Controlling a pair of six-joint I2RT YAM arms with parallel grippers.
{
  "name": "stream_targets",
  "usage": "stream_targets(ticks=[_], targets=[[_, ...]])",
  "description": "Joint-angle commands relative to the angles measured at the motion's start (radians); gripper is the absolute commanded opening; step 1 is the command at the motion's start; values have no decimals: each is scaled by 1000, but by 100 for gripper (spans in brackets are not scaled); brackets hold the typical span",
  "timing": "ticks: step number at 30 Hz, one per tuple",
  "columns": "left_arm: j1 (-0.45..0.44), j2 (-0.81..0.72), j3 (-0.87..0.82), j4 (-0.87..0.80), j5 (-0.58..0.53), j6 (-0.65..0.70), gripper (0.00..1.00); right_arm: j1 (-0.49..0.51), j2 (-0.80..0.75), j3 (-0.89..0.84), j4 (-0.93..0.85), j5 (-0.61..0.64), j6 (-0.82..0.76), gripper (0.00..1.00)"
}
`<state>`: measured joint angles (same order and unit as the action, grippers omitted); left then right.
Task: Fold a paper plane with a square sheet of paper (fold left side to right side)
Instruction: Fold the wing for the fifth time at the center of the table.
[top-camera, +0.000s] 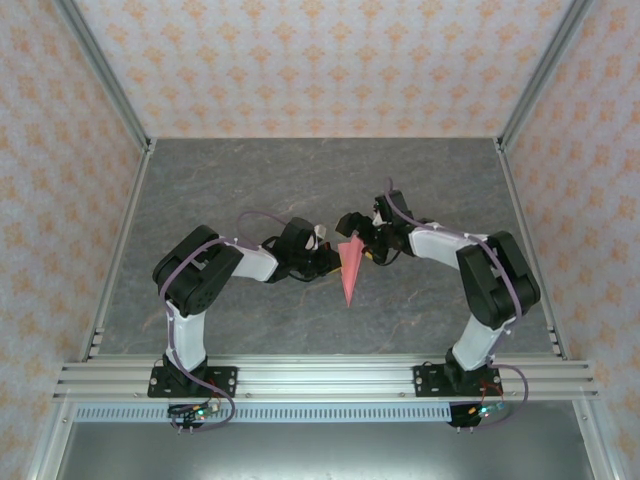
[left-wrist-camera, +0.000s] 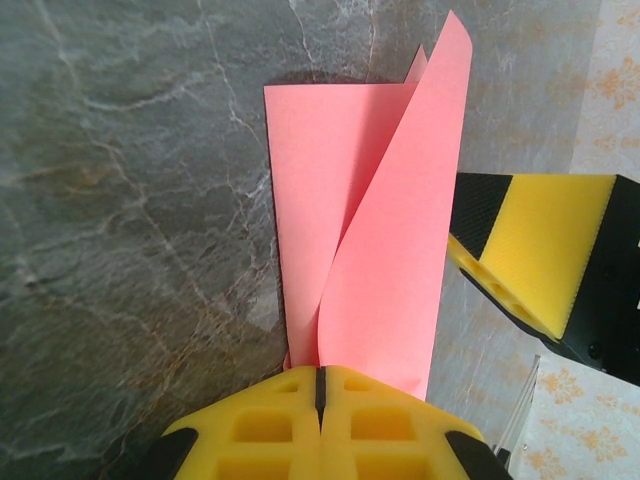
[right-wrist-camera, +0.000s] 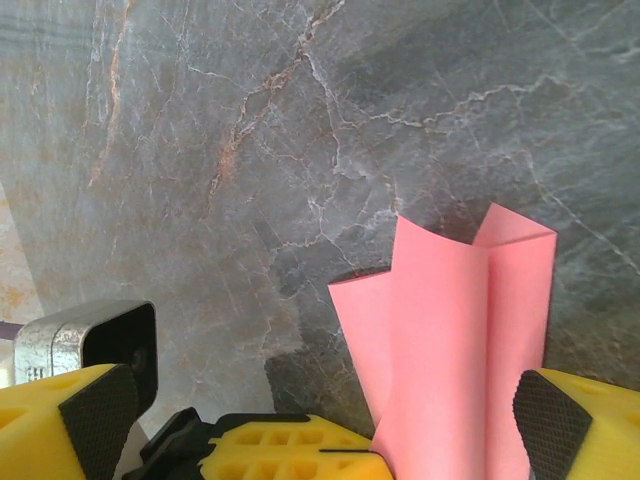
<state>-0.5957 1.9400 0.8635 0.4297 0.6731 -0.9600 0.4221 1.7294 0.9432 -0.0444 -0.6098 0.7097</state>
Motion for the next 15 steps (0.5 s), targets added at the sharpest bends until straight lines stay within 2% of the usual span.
stream_targets(ticks=[1,9,15], targets=[[5,-25,22,-27,-17,23,0,9,20,29,7,-11,10,100],[6,-24,22,-27,-15,25,0,12,39,34,-7,-3,9,100],[6,-50,31,-43,-18,37,0,13,57,52,-93,21,-17,100]])
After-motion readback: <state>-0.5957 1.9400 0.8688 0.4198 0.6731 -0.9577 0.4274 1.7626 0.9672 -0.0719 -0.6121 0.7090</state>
